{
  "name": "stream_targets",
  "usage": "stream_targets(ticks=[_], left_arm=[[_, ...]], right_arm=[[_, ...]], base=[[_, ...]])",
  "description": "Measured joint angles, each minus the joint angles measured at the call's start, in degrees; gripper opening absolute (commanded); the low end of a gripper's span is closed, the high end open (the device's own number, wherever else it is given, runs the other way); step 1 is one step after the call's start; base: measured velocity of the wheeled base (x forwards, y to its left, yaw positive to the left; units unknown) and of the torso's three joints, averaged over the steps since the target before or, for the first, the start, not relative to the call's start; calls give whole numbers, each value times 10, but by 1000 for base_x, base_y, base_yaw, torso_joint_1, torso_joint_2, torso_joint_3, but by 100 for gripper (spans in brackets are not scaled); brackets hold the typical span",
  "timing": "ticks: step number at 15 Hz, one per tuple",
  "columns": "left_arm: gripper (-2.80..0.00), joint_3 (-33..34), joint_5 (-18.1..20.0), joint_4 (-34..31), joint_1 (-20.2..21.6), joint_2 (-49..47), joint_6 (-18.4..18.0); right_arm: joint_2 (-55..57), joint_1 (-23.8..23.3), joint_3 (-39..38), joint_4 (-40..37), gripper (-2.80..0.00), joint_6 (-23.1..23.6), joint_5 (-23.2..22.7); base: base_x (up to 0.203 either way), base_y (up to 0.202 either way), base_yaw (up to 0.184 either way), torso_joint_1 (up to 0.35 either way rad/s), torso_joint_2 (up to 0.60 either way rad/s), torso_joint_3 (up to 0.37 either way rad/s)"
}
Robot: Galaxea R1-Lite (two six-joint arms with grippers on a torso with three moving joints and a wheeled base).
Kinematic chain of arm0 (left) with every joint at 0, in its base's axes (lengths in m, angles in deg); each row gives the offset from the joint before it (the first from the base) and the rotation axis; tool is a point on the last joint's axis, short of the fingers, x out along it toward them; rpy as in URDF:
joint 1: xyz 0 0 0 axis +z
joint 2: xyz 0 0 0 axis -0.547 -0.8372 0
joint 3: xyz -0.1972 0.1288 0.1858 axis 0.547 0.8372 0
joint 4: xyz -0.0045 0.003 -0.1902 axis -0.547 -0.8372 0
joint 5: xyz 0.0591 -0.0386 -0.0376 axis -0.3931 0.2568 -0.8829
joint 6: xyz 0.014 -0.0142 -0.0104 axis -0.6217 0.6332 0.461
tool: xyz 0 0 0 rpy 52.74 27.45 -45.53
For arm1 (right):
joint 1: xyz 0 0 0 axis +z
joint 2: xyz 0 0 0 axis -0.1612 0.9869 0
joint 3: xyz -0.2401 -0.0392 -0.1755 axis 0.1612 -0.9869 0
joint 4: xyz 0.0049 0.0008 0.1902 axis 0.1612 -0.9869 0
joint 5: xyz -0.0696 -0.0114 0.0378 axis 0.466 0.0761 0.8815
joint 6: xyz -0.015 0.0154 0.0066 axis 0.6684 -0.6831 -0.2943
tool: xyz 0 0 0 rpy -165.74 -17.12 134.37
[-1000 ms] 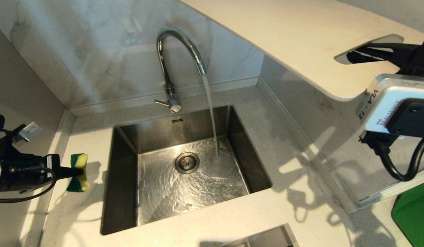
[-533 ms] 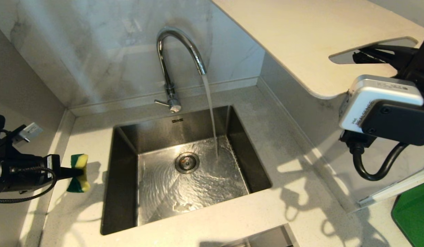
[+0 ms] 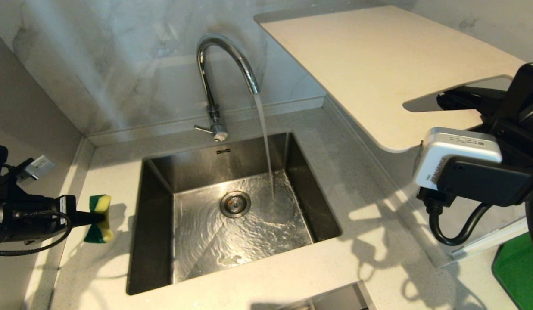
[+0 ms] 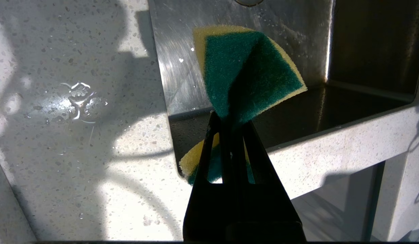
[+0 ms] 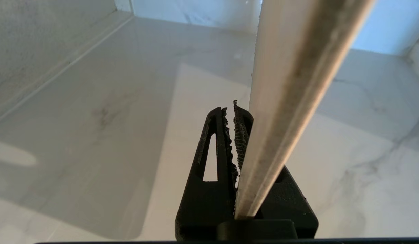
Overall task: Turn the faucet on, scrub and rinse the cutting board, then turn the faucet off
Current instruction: Put down the cutting board
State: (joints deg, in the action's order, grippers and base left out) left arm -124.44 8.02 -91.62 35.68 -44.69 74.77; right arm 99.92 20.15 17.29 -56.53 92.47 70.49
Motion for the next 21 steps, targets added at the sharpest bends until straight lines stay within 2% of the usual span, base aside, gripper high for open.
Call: stream_targets(ticks=[2, 10, 13, 21], left_arm=[[-280, 0, 0, 0, 0, 0, 0], [-280, 0, 0, 0, 0, -1, 0], [-280, 0, 1, 0, 0, -4, 0], [-280, 0, 2, 1, -1, -20, 1]], right_arm=[[1, 0, -4, 0, -280, -8, 15], [18, 1, -16, 0, -280, -38, 28], [20, 1, -39, 0, -280, -54, 38], [21, 2, -107, 1, -280, -58, 42]], base=[[0, 0, 0, 0, 0, 0], [0, 0, 0, 0, 0, 0], [0, 0, 0, 0, 0, 0], [0, 0, 0, 0, 0, 0]])
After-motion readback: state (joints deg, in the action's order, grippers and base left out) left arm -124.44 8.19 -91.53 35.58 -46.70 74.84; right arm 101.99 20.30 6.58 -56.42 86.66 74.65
